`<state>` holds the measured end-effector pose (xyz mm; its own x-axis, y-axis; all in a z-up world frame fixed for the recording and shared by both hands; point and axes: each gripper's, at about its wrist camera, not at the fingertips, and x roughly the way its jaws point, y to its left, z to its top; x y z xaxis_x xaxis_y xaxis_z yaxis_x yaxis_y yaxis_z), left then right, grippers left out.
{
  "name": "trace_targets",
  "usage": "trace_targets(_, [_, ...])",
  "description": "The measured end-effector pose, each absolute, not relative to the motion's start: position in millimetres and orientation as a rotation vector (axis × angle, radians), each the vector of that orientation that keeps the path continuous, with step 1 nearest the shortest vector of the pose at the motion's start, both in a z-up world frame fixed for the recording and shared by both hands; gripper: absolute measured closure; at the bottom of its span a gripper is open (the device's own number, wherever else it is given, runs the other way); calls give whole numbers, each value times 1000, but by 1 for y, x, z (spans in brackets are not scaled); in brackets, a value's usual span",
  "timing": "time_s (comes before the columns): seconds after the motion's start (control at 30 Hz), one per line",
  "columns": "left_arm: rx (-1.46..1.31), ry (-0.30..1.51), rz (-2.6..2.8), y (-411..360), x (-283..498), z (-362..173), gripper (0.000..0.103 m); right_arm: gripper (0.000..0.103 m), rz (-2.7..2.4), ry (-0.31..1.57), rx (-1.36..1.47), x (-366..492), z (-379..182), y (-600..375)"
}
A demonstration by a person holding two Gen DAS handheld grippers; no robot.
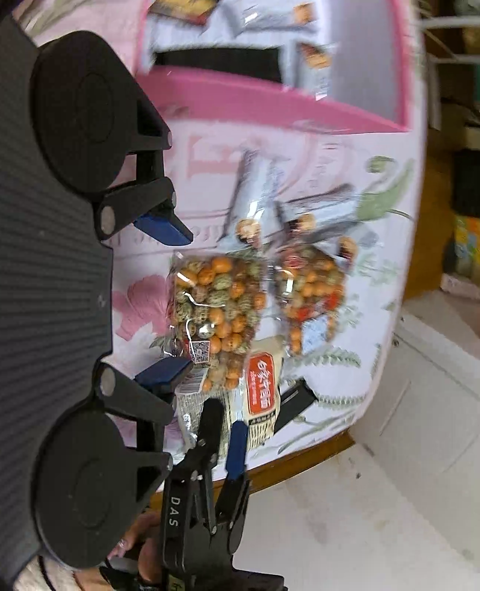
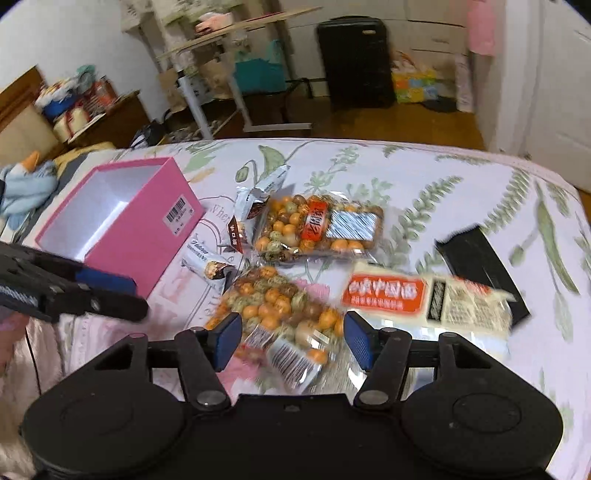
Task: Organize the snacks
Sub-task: 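Move the right gripper to a bag of coated peanuts and grasp it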
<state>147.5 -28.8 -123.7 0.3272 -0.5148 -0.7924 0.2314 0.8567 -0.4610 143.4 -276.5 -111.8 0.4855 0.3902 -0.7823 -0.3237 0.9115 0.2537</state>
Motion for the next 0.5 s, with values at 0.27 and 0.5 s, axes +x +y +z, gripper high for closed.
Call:
trace_targets(0.27, [-501,1212,-369,-44,143,-179,46,37,684,1032,111,207,-150,-274])
trace_targets(0.5, [-624,1181,-298,-33,138,-197,48,35,820,1208,167,215,-170,-279])
